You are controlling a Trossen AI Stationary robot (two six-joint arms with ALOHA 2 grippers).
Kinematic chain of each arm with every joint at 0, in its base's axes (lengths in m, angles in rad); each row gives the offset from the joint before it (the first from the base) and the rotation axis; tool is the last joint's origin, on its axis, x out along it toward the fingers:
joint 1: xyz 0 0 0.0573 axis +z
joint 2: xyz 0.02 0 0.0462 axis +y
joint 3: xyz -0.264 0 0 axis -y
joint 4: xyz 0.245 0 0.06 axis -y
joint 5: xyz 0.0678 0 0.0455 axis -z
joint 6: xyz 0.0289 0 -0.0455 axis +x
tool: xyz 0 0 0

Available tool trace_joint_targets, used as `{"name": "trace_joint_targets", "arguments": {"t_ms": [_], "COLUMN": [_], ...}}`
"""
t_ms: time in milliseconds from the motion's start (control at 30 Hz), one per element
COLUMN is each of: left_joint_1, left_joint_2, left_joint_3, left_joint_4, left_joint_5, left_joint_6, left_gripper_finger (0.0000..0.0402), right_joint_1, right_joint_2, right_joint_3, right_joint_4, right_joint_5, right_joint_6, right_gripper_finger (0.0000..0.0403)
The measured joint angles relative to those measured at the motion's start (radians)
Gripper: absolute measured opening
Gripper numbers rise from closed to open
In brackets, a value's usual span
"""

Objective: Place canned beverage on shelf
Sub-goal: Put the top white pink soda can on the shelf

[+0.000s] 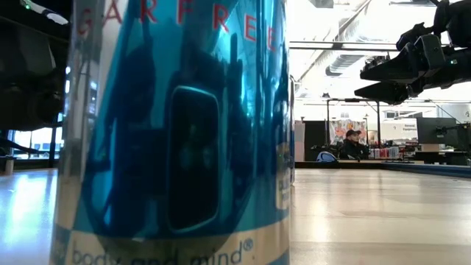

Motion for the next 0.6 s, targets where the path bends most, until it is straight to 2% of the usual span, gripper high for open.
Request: {"name": "trace_joint_targets", "arguments": {"t_ms": [267, 433, 600], "left_joint_1": [0.029, 0.058, 0.071], "left_joint_2": [0.000, 0.000, 0.000], "left_joint_3": [0.001, 0.001, 0.001], "left_joint_4": [0.006, 0.063, 0.113], "left_joint_5": [-0.075, -0.122, -0.119], "left_joint_6": [-0.021, 0.028, 0.032], "left_gripper_finger": [0.0305, 0.0310, 0.0310], "right_joint_1": [0.000, 0.000, 0.000], "right_joint_2": [0.000, 0.000, 0.000], "right_joint_3": [0.000, 0.000, 0.000], "right_joint_4": [0.000, 0.000, 0.000], "right_joint_5": [0.000, 0.000, 0.000], "right_joint_6": [0.000, 0.000, 0.000], "right_gripper_finger": [0.0387, 0.0387, 0.0387]}}
